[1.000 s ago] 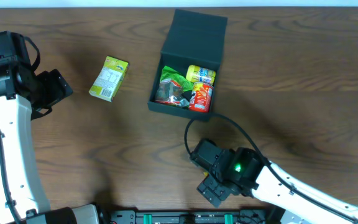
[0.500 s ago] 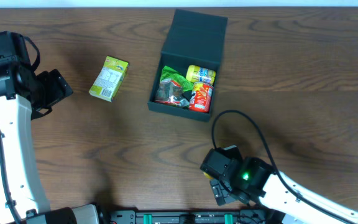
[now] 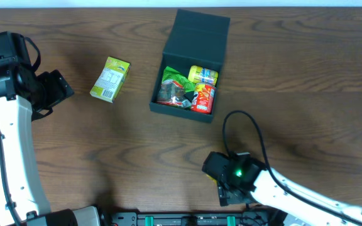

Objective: Pack container
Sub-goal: 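Reach the right gripper to the yellow candy packet and grasp it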

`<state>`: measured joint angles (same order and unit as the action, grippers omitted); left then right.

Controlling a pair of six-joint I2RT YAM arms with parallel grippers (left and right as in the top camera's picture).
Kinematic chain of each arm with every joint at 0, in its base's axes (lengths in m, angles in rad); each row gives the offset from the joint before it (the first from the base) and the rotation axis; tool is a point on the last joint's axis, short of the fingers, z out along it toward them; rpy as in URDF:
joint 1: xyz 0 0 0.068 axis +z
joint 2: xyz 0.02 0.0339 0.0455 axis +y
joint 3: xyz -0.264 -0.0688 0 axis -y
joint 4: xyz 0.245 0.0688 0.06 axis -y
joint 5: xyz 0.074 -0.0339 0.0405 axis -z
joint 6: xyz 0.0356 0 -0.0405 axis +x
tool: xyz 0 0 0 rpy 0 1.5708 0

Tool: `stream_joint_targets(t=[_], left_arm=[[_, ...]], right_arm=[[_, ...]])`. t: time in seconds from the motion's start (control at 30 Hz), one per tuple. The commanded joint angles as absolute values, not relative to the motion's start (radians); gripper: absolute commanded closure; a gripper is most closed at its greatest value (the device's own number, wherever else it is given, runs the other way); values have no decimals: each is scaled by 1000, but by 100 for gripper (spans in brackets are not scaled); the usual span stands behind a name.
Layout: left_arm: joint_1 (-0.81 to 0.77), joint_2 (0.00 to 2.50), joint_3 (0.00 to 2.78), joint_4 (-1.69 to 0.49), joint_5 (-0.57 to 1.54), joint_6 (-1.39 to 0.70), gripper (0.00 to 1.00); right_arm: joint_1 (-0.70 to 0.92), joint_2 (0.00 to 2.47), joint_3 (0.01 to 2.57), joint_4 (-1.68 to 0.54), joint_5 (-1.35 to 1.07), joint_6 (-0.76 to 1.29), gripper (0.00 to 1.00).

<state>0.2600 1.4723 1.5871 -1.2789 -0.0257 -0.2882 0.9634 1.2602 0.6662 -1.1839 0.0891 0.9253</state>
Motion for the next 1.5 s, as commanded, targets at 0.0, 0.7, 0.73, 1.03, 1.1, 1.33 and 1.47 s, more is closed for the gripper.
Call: stream_joint_targets(t=[0.0,0.7,0.73,1.03,1.1,1.33,1.47], left_arm=[[263,1468,1581,-1283,-26,-295,5],[263,1468,1581,-1283,-26,-295,5],[263,1468,1581,-1283,-26,-295,5],[263,1468,1581,-1283,-26,-295,5],[263,1468,1581,-1283,-26,-295,5],[263,1468,1581,-1283,-26,-295,5],[263,1468,1581,-1283,-26,-295,5]], right_arm=[[923,1290,664,-1182,82,972,1],[815,1423,667,-931,-38,972,1],[815,1427,667,-918,-18,972,1],[815,1457,667,-723,63,971,1],[815,1457,667,-701,64,971,1],[815,1458,667,-695,165,964,7],[815,1458,667,-694,176,964,25]])
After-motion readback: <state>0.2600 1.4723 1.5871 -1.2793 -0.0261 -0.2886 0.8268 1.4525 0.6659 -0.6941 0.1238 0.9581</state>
